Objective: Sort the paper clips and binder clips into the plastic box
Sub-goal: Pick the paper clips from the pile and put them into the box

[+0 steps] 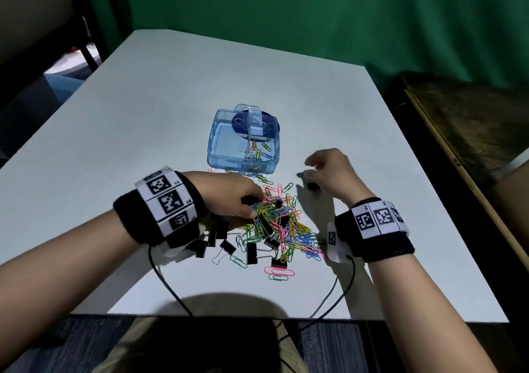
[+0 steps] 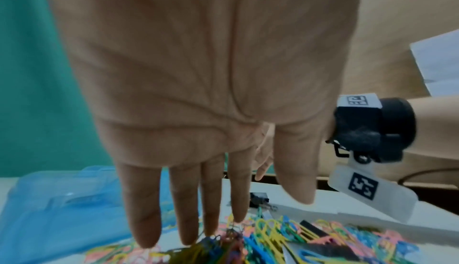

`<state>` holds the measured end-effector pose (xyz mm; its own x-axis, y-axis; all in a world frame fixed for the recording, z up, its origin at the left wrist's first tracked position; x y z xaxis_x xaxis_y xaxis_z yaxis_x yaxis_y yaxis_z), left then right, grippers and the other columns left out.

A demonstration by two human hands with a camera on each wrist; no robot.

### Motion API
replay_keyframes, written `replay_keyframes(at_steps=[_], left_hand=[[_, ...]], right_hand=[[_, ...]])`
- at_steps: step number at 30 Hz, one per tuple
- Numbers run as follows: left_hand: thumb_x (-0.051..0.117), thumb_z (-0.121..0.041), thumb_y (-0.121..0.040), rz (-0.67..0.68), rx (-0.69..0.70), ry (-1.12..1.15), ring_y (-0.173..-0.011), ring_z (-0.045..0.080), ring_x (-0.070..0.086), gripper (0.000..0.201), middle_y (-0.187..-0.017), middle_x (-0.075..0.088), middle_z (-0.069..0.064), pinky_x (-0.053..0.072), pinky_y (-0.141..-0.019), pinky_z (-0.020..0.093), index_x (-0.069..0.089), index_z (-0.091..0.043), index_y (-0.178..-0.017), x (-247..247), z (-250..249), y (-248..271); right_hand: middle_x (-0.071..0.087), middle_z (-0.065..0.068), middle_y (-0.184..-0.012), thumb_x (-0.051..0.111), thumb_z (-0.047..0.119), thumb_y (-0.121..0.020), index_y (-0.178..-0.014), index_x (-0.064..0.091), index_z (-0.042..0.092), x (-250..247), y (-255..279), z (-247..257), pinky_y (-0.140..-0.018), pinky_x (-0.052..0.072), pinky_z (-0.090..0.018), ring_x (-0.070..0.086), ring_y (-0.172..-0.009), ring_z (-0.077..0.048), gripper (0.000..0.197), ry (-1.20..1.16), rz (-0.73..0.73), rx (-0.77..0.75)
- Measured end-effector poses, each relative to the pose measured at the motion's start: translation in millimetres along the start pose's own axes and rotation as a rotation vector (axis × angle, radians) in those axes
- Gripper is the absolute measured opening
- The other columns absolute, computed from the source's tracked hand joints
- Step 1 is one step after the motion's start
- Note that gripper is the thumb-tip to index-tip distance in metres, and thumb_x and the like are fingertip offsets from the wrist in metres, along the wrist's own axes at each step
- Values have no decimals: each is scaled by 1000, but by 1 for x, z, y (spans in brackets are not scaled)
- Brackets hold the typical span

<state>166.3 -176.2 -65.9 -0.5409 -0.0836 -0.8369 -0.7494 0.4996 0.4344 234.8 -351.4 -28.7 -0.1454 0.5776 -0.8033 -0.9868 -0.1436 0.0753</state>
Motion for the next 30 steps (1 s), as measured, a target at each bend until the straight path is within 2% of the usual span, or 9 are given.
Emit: replay_keyframes(at_steps=[3,5,10,15,17,20,24,26,30], left_hand=[[55,-44,-89,-38,-69,-31,-118,24,51,54,-133,50,5,44,-100,41,44,-16,-133,-7,8,1],[56,-44,-88,-12,-98,-63,-108,26,54,46,-122,54,7,46,-95,44,49,-13,-121,-5,13,1],[60,-40,-86,53,-52,45,-105,22,57,46,-116,59,1,47,-95,41,50,-20,-126,3,14,12],[59,-42,-88,-53,-107,84,-118,21,52,56,-133,53,3,42,-102,34,45,-14,-135,-12,31,23],[58,-44,-88,-66,-148,33,-115,24,52,53,-129,52,5,43,-101,36,48,-10,-128,-13,40,23],[58,-46,-87,9,-146,50,-111,24,54,50,-120,54,3,44,-98,43,49,-13,-124,-3,46,21],[59,-39,-89,94,-68,146,-115,17,54,49,-125,58,-5,42,-103,37,49,-21,-134,-1,40,27],[61,-32,-89,-16,-80,228,-107,17,61,37,-117,66,-1,46,-99,34,59,-18,-123,-17,44,27],[64,-28,-86,-501,-269,243,-74,19,61,23,-98,69,8,48,-75,29,65,-11,-102,-68,75,33]], right_hand=[[65,-9,-117,63,13,-87,-118,64,5,31,13,33,-82,39,-21,59,-107,-21,31,71,231,-121],[60,-9,-129,58,11,-89,-126,58,9,52,21,45,-94,40,-23,56,-119,-23,36,150,363,-155],[57,-4,-129,44,0,-86,-129,53,21,81,39,50,-98,43,-32,53,-117,-22,48,315,632,-239],[59,-3,-129,43,-1,-89,-126,59,19,70,39,61,-93,38,-20,55,-116,-18,44,193,561,-258],[57,-7,-131,47,3,-91,-128,56,15,72,35,64,-98,40,-25,53,-121,-24,40,198,539,-261],[58,-10,-121,61,17,-88,-122,56,13,85,31,63,-86,43,-28,54,-112,-29,35,327,567,-268],[50,-14,-131,76,36,-75,-133,50,15,94,31,72,-97,44,-32,49,-120,-28,67,356,543,-292],[49,-16,-124,79,33,-71,-130,52,16,102,32,78,-95,46,-36,48,-115,-29,67,441,537,-341],[54,-15,-115,79,16,-69,-115,58,13,109,32,87,-87,51,-39,56,-104,-31,51,481,500,-384]])
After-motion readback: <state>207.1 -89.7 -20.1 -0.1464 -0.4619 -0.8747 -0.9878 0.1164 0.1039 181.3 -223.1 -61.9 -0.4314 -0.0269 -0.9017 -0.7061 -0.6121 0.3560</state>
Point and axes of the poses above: each hand's wrist, its own y-axis away from the middle knuckle, its own x-axis out of the palm, z = x × y, the point moved 7 cm from there along -y, towards the middle knuckle
